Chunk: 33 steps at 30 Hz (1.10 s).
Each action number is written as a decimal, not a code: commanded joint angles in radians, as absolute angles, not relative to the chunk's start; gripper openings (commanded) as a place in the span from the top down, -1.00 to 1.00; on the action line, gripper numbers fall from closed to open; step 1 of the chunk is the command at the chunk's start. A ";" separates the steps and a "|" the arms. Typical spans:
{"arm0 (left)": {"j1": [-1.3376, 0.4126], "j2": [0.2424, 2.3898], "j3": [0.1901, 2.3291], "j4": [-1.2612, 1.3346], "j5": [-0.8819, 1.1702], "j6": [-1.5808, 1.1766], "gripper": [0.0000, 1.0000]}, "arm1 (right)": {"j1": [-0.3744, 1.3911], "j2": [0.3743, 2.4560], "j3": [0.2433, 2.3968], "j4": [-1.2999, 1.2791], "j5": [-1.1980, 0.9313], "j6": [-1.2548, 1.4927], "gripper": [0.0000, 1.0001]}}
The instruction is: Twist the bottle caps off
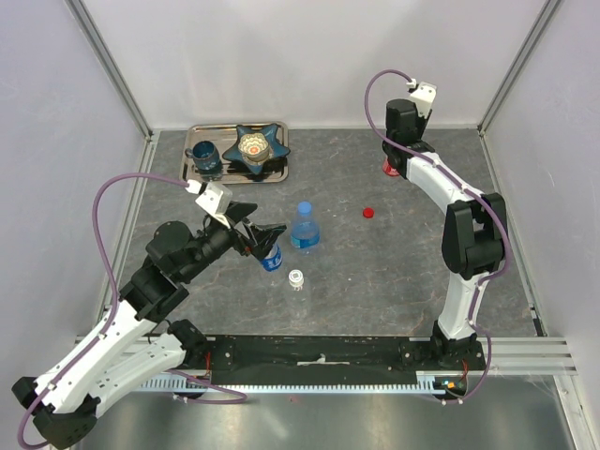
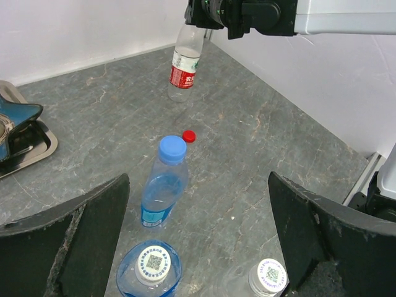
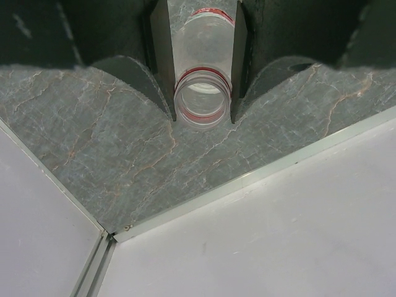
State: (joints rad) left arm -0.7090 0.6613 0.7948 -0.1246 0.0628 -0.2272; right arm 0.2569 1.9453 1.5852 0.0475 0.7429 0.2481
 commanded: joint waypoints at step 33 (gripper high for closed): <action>-0.710 0.634 0.747 -0.090 0.112 -0.278 -0.99 | 0.268 1.884 1.572 -0.078 0.669 0.339 -0.30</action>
State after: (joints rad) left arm -0.7090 0.6521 0.7525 -0.1246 0.0898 -0.2432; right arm 0.2604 1.9381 1.5784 -0.0704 0.6697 0.3264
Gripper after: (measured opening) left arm 0.993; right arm 0.641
